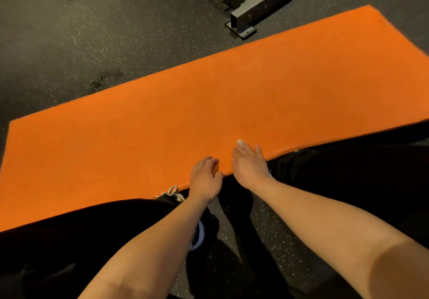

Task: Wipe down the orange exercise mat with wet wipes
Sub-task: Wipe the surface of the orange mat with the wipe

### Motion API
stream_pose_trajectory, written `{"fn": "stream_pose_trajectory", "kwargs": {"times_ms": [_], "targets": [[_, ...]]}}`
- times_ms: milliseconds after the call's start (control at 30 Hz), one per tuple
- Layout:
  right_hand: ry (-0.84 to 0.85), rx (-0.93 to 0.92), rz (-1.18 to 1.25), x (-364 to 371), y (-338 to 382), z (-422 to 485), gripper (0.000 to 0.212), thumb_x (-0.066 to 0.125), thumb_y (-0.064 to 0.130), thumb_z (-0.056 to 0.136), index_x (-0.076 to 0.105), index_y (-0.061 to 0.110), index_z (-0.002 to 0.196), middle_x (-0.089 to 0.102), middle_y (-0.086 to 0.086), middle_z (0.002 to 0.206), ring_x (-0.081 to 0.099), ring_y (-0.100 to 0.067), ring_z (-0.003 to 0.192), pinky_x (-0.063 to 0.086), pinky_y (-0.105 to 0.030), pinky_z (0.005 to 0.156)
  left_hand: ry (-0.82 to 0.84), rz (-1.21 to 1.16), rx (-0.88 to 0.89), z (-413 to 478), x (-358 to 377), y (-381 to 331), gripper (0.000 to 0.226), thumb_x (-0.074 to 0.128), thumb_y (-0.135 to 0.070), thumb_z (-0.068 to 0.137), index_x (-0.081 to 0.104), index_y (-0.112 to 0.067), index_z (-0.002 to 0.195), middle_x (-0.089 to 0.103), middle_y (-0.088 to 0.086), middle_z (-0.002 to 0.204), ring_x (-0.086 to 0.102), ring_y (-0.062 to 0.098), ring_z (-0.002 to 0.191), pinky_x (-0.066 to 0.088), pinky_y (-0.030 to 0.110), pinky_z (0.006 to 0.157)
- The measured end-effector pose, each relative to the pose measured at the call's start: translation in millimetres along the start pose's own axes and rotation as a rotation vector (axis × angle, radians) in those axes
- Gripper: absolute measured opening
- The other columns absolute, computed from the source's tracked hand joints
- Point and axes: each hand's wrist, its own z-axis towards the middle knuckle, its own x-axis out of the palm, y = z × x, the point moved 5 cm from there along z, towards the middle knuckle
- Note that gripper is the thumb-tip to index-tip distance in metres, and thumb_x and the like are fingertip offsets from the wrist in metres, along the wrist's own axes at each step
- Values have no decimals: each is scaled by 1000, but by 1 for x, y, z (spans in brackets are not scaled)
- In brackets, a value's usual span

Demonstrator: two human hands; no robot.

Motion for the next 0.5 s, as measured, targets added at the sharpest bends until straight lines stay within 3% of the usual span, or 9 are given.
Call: {"fn": "stream_pose_trajectory", "kwargs": {"times_ms": [67,133,233,367,500], "targets": [[3,115,-27,-8,-12,5,54,25,25,109,16,15,161,-1,-3,170,-7,-19,156,-5,-48,126,8,0,12,-2,-1,2,50,55,-29,94,50,-22,143,36,2,157,28,25,145,22,42,120],[-4,110,-2,-9,-6,4,56,31,21,107,18,13,161,3,-6,170,-5,-20,157,-2,-46,126,10,-14,34,-4,-1,4,49,57,-27,93,51,-21,142,37,3,157,29,26,144,23,42,119],[14,-83,102,1,26,-8,56,42,14,101,30,10,156,15,-9,168,5,-19,156,3,-40,127,28,4,83,-3,3,8,44,56,-20,96,54,-18,140,41,6,156,32,26,145,26,41,118],[28,-218,97,6,34,-16,57,40,13,103,28,12,158,15,-5,169,5,-15,156,-1,-37,127,28,-5,71,-3,1,11,38,58,-18,100,59,-16,138,45,4,154,38,24,142,31,39,116],[-49,-11,76,-10,-4,-7,53,41,10,101,38,15,154,16,-2,169,6,-15,156,-1,-44,127,-17,-66,8,-5,-6,6,29,58,-19,101,65,-14,129,52,0,149,49,23,133,42,38,108]]}}
